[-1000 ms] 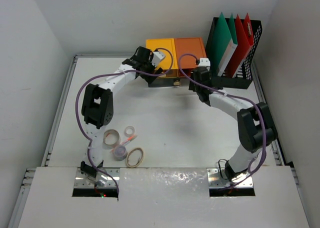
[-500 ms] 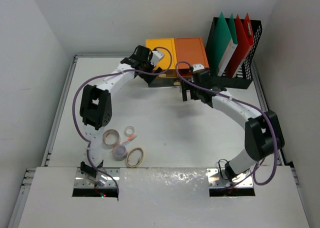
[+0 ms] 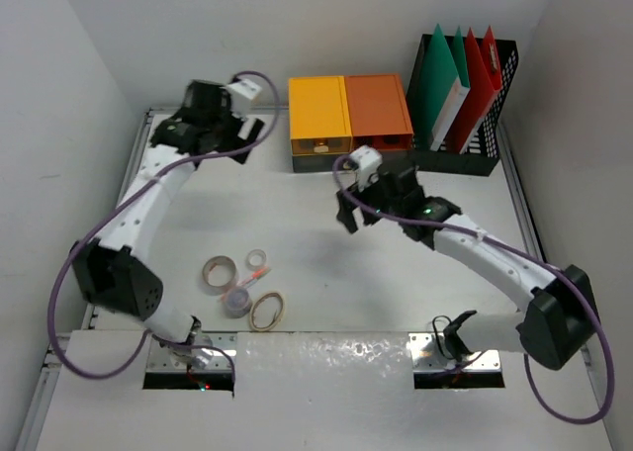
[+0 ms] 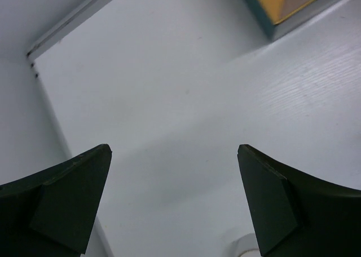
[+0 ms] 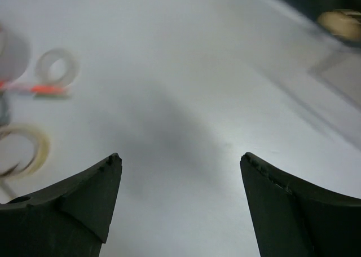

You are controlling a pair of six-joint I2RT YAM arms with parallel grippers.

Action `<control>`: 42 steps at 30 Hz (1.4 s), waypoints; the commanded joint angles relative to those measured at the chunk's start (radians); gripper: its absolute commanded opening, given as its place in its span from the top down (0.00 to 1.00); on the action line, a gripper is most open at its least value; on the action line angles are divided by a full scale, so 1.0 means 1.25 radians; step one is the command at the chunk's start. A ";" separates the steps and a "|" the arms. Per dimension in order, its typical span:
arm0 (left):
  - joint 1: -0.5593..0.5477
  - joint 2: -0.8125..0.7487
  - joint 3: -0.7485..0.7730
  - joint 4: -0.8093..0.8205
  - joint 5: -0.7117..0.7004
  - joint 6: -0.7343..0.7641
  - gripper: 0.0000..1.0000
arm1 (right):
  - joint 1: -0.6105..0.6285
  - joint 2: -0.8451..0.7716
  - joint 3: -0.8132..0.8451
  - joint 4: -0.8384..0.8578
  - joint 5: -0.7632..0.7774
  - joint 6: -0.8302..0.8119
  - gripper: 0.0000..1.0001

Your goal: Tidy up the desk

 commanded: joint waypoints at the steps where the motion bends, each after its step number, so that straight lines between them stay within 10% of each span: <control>1: 0.140 -0.084 -0.065 -0.072 0.037 -0.041 0.06 | 0.161 0.067 -0.004 0.043 -0.074 -0.046 0.17; 9: 0.419 -0.289 -0.302 -0.073 0.122 0.024 0.06 | 0.351 0.364 0.221 0.033 -0.062 -0.048 0.20; 19: 0.470 -0.363 -0.474 0.001 0.130 0.049 0.06 | 0.368 0.679 0.497 0.024 0.005 0.026 0.19; 42: 0.470 -0.318 -0.523 0.074 0.146 0.047 0.06 | 0.394 0.626 0.480 0.020 0.014 -0.018 0.16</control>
